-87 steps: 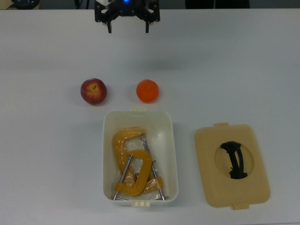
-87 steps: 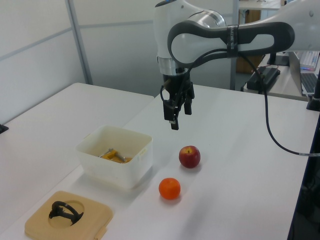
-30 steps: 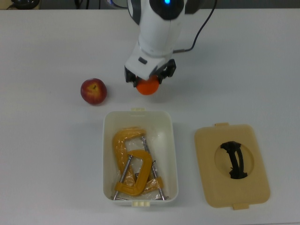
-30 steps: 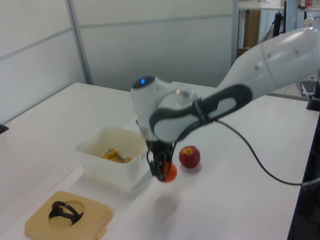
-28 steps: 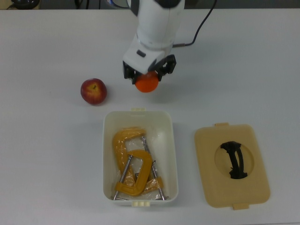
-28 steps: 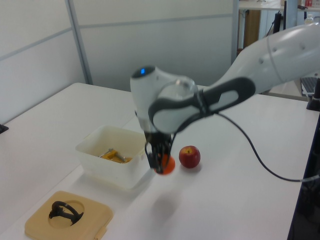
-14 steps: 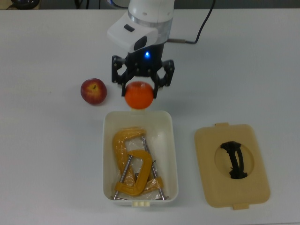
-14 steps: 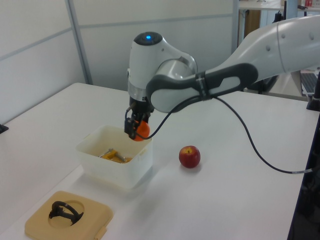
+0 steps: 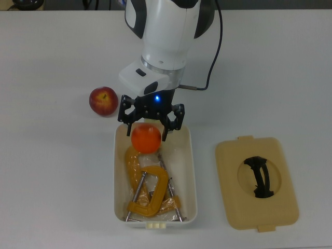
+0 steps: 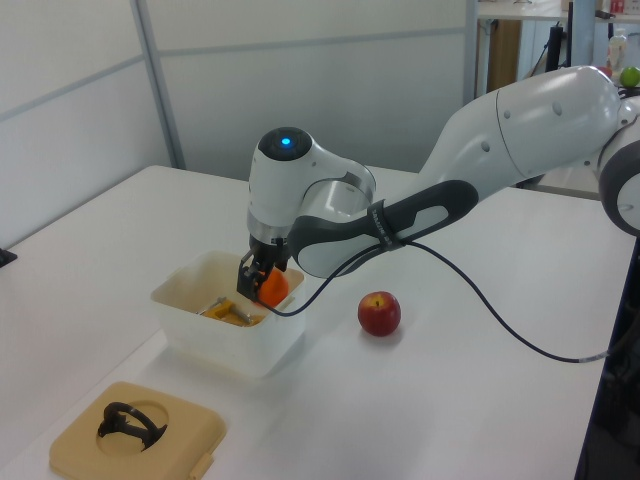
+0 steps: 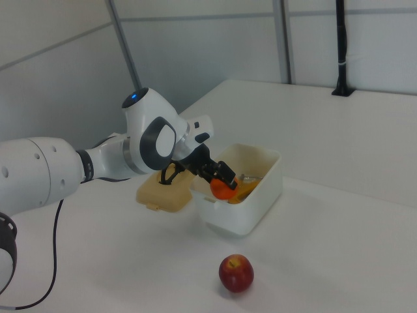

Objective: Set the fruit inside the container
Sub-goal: 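Open the gripper to drop the orange into the container, then move the gripper to the red apple and grasp it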

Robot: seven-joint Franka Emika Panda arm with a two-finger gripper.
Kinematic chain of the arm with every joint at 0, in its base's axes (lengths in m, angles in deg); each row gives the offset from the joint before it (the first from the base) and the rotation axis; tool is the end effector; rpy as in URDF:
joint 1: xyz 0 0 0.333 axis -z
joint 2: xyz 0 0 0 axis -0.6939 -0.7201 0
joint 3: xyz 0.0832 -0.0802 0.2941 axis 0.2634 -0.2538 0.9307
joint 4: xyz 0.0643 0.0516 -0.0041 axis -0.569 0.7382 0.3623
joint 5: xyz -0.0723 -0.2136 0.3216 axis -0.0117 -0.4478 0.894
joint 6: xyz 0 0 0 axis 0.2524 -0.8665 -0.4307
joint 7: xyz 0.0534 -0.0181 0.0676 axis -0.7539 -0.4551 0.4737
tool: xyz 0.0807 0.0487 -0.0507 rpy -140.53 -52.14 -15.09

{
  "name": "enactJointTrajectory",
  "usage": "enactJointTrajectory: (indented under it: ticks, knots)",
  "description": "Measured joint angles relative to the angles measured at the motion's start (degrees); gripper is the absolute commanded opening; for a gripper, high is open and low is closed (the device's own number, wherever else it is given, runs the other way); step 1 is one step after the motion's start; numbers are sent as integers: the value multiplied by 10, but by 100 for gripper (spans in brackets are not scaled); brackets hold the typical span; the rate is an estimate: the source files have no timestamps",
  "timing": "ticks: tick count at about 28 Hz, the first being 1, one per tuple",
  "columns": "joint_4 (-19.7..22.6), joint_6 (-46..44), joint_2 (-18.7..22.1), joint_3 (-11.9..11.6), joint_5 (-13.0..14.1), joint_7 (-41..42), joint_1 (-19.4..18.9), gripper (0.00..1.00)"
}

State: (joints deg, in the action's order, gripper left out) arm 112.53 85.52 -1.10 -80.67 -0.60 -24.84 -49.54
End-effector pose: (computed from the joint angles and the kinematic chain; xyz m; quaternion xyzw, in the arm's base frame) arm 0.6950 0.0799 0.4328 0.9742 -0.0224 0.2045 0.0928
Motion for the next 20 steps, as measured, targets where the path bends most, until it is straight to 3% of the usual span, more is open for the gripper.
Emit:
enactJointTrajectory:
  ticks: [6, 11, 17, 20]
  knots:
    - [-11, -49, 14, 3, 1, -12, 0, 100]
    - [-12, -150, 41, 3, 21, 3, 0, 100]
    - [-10, -282, 62, 1, 82, 186, 16, 100]
    - [-6, -312, 63, 0, 95, 261, 34, 100]
